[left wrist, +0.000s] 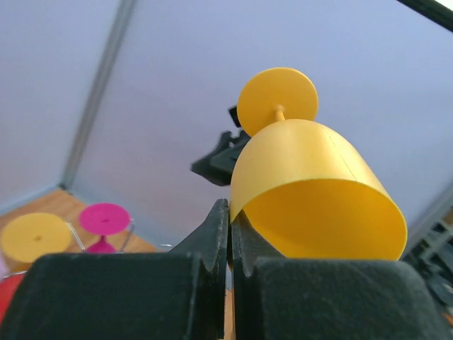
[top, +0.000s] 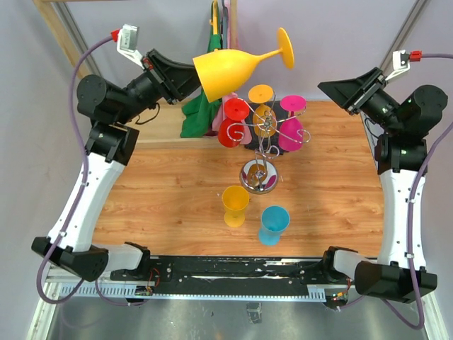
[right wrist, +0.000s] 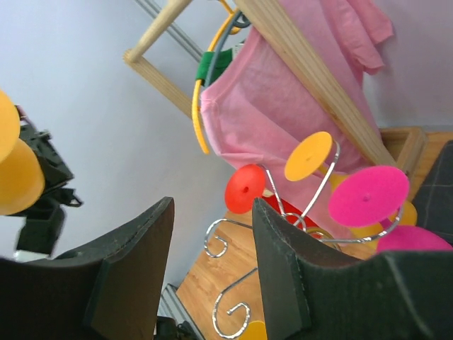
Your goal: Place the wine glass upside down on the wine glass rack
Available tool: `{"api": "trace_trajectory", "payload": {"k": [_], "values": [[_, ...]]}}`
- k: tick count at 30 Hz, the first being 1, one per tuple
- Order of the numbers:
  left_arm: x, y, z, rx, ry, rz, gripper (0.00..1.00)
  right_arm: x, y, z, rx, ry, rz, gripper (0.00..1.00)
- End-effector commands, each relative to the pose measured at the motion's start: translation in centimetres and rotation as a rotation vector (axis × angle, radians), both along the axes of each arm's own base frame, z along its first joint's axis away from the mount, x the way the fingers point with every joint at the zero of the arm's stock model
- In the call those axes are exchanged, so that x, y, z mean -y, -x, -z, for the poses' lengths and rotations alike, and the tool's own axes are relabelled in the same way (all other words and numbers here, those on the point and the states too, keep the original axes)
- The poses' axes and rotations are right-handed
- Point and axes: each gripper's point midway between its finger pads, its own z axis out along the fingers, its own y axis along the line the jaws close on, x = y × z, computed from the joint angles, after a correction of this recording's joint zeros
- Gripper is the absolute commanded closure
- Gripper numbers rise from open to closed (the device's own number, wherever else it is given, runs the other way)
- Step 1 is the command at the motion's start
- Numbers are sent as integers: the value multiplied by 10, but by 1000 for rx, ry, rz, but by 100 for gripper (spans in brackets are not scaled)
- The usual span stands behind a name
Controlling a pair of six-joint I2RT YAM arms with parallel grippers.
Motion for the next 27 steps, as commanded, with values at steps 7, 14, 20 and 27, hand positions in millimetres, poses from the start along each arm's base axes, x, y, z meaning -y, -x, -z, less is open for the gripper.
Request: {"api": "trace_trajectory", "payload": {"k": [7, 14, 20, 27], "values": [[25, 57, 4, -2, 72, 586, 100, -36, 36, -76, 181, -172, -333, 49], [17, 66, 6, 15, 139, 771, 100, -65, 67, -106, 240, -343, -597, 51], [14, 53, 4, -28, 177, 815, 100, -84, 89, -124, 270, -412, -716, 51], [2, 56, 2, 6, 258, 903, 100, -101, 118, -144, 311, -461, -817, 50]]}}
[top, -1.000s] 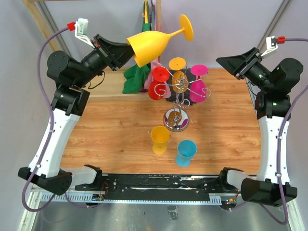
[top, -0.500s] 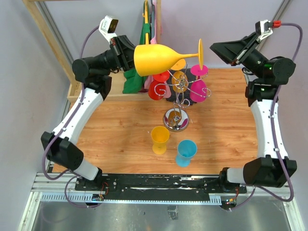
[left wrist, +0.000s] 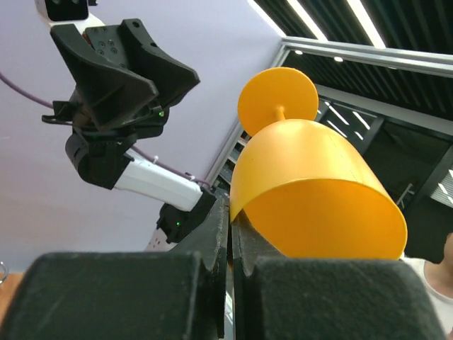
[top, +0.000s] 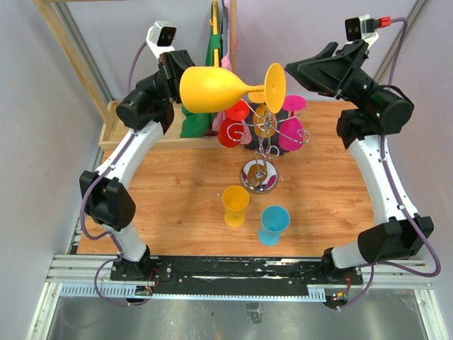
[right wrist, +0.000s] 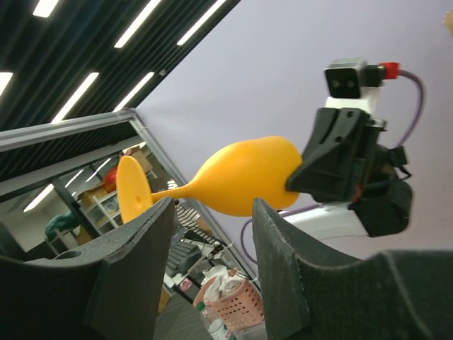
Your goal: Place the wine glass upside down on the wine glass rack
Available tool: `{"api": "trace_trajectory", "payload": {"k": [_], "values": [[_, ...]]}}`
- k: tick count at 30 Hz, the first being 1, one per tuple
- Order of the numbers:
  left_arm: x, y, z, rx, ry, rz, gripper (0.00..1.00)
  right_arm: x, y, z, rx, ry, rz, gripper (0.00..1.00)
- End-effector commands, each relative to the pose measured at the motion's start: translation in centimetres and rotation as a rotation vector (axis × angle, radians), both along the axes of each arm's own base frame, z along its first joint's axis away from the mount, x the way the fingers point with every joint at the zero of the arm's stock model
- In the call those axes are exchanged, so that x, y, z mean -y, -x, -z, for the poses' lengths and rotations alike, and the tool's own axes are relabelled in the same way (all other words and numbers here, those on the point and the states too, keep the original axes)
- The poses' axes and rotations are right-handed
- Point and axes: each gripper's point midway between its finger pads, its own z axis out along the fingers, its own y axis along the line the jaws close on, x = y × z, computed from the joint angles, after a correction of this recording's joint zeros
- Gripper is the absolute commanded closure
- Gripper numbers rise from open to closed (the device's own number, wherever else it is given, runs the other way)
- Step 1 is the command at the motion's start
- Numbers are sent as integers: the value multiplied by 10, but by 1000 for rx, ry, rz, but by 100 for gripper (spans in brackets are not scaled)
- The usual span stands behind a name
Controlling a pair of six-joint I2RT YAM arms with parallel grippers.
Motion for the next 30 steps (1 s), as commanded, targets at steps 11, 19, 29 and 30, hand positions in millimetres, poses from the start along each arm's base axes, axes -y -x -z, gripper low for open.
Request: {"api": "trace_trajectory", "payload": {"k": [11, 19, 29, 30], "values": [[-28, 14, -11, 12, 176, 135, 100, -30, 54, -26, 98, -47, -120, 51], [-28, 19, -9, 24, 169, 128, 100, -40, 64, -38, 130, -44, -120, 56], [-28, 21, -10, 25, 163, 124, 100, -54, 60, -47, 122, -32, -148, 67], [-28, 21, -10, 26, 163, 125, 100, -55, 59, -46, 119, -28, -146, 68]]}}
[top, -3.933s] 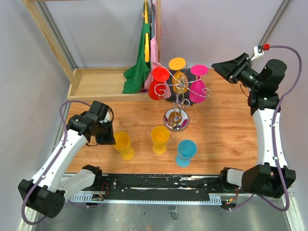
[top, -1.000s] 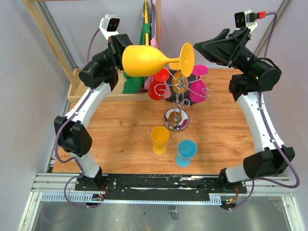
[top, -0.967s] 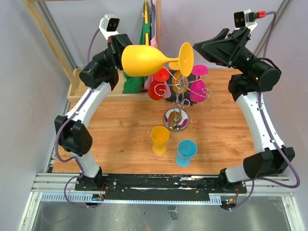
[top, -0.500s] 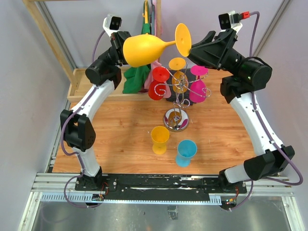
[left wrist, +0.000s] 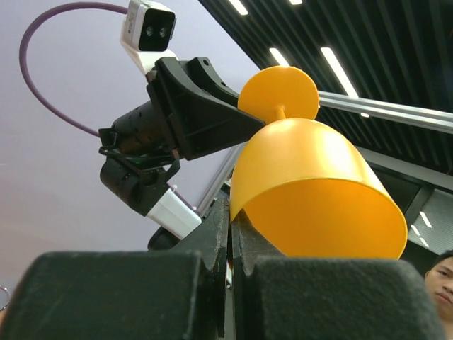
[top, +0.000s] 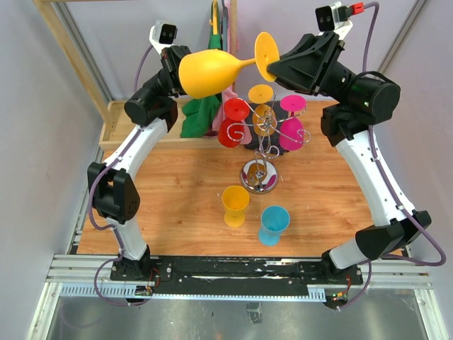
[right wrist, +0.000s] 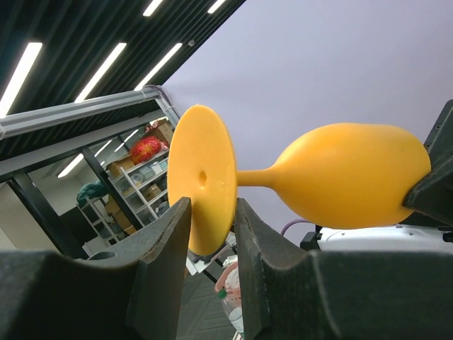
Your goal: Place the wine glass upside down on the wine glass rack
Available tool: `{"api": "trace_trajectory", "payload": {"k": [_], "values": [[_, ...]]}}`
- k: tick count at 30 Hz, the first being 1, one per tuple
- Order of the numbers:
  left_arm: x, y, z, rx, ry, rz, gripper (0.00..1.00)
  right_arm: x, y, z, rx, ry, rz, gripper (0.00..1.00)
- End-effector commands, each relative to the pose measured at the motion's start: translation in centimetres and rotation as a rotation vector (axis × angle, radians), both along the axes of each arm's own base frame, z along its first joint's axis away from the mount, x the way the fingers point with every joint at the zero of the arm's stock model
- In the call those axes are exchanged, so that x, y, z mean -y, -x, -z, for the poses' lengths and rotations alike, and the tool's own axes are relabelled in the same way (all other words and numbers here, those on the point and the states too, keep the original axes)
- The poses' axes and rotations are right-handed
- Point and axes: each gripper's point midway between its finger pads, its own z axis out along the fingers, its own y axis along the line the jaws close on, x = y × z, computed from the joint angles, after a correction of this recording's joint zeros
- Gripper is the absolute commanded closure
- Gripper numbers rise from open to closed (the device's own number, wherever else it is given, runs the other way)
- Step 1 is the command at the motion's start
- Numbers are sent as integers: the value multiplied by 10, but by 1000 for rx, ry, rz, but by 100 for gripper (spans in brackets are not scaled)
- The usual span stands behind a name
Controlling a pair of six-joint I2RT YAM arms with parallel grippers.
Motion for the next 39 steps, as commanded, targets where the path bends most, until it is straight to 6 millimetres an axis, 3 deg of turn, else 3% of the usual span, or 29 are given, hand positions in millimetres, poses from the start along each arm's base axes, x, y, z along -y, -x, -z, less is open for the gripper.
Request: {"api": "trace_trajectory", "payload": {"k": [1, 4, 9, 10, 17, 19, 26, 30, 34, 39], "values": [[-22, 56, -7, 138, 41, 110, 100, -3, 10, -9, 44, -18, 4, 69], [-22, 58, -8, 144, 35, 109, 100, -6, 8, -8, 36, -15, 3, 74], [-22, 59, -7, 153, 28, 107, 100, -7, 5, -7, 30, -18, 7, 98], [-21, 59, -8, 154, 26, 105, 100, -7, 5, -7, 29, -20, 7, 99], [-22, 46, -6, 124, -3, 57, 65, -5, 8, -10, 38, -32, -3, 99], [-27, 40, -5, 113, -4, 29, 59, -4, 10, -12, 41, -38, -10, 99], [-63, 12, 3, 62, 0, -119, 53, 0, 16, -18, 76, -41, 2, 99], [-78, 0, 17, 10, -6, -173, 53, 5, 14, -20, 126, 13, 122, 99], [-80, 3, 25, 1, -17, -168, 53, 6, 5, -13, 165, 121, 278, 99], [-78, 4, 28, 4, -52, -183, 52, 24, -7, -14, 161, 157, 398, 99]]}}
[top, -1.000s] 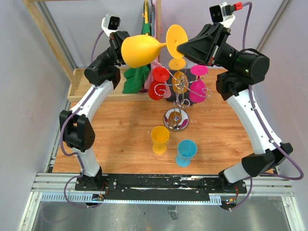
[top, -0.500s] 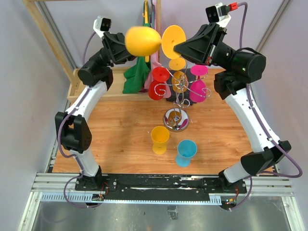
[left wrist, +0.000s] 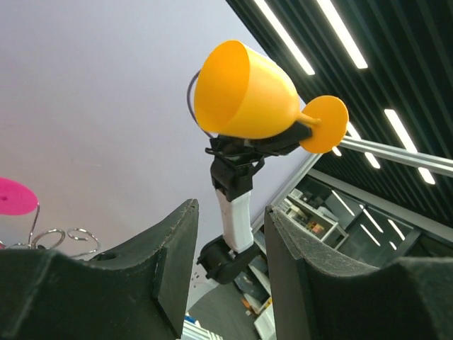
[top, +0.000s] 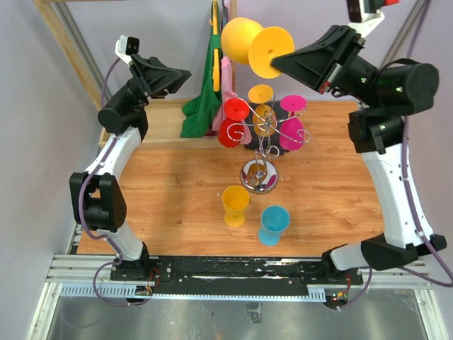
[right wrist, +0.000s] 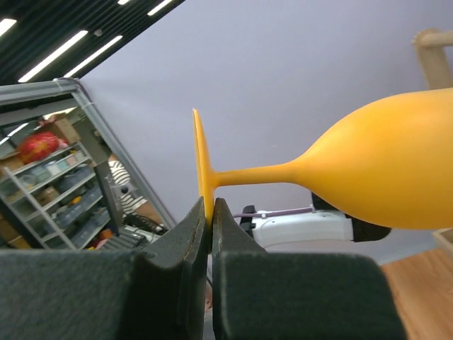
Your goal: Place the wine glass upside down on the wine glass rack
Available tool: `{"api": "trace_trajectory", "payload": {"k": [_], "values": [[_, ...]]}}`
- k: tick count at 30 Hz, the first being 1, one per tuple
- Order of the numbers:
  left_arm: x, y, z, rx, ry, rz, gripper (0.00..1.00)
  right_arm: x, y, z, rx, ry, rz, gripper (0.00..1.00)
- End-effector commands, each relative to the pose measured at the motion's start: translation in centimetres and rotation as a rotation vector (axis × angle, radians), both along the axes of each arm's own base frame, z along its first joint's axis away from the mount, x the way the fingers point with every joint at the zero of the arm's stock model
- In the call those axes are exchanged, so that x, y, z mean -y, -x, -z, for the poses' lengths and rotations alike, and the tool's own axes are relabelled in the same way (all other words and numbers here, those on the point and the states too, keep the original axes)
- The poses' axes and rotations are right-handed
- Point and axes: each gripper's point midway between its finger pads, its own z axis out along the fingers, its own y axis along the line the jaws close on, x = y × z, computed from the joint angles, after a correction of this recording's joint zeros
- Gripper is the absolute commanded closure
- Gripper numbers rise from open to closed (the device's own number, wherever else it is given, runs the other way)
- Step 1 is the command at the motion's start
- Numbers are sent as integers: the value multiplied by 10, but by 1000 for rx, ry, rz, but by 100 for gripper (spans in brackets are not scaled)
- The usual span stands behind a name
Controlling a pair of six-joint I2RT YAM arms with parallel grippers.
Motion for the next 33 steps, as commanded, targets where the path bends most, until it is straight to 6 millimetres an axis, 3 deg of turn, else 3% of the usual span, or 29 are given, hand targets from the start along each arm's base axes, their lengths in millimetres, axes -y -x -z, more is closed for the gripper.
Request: {"api": "trace_trajectory", "payload": {"k": [1, 4, 7, 14, 25, 33], "values": [[-5, 54, -11, 141, -11, 72, 53, 26, -8, -2, 63, 37, 177, 99], [-5, 56, -13, 137, -13, 81, 53, 43, -27, 9, 4, 62, 292, 99], [-5, 55, -12, 119, -13, 77, 53, 60, -46, 32, -54, 153, 473, 99], [-10, 61, -12, 95, 29, 106, 53, 109, -71, 76, -147, 304, 783, 99], [-6, 62, -8, 78, -9, 90, 53, 163, -65, 157, -325, 508, 1057, 99], [-5, 59, -4, 64, -20, 84, 53, 179, -53, 208, -506, 586, 1085, 99]]}}
